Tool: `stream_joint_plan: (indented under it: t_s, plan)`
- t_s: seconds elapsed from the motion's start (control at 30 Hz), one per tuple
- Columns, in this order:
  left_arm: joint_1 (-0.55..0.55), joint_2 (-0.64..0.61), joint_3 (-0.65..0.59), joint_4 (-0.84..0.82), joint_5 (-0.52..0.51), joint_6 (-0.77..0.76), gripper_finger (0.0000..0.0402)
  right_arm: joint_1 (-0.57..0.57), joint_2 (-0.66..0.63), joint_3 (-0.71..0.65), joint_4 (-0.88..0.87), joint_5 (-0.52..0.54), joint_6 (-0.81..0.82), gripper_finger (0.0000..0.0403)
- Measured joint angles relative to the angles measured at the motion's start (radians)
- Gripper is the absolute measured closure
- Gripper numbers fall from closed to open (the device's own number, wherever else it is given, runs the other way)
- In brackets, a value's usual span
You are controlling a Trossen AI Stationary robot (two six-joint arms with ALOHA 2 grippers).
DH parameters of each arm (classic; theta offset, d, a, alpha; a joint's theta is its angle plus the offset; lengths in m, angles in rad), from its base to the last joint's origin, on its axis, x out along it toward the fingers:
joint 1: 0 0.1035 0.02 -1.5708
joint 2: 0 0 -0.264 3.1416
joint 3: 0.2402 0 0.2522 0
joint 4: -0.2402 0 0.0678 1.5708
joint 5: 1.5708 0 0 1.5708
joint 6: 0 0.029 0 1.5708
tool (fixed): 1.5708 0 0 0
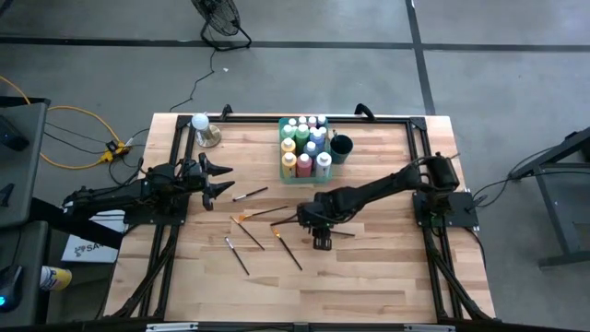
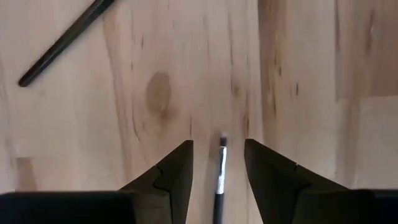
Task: Pick & Place Paint Supplies
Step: Put the silver paint brush into the green cup
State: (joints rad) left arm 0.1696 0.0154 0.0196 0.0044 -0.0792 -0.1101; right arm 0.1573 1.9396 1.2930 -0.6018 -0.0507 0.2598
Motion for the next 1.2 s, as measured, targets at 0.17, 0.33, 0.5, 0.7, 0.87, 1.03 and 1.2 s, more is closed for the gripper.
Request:
stream_joint_plan:
  t_s: [0.17, 0.33, 0.5, 0.7, 0.87, 1.03, 1.2]
  plan:
    - [0.0, 0.0, 0.0, 0.0, 0.0, 0.0, 0.019, 0.0, 0.0, 0.0, -0.001, 0.043, -0.002, 0.0265]
    - [0.0, 0.0, 0.0, 0.0, 0.0, 0.0, 0.019, 0.002, 0.018, 0.0, -0.003, 0.039, -0.002, 0.0265]
    - [0.0, 0.0, 0.0, 0.0, 0.0, 0.0, 0.019, 0.008, 0.048, 0.001, 0.016, 0.02, 0.0, 0.0265]
    - [0.0, 0.0, 0.0, 0.0, 0.0, 0.0, 0.019, 0.02, 0.073, 0.005, 0.02, 0.048, 0.002, 0.0265]
    - [0.0, 0.0, 0.0, 0.0, 0.0, 0.0, 0.019, 0.02, 0.074, 0.005, 0.017, 0.074, 0.002, 0.0273]
    - [0.0, 0.0, 0.0, 0.0, 0.0, 0.0, 0.019, 0.02, 0.075, 0.004, 0.015, 0.079, -0.001, 0.0315]
    - [0.0, 0.0, 0.0, 0.0, 0.0, 0.0, 0.019, 0.019, 0.076, 0.003, 0.014, 0.083, 0.004, 0.0361]
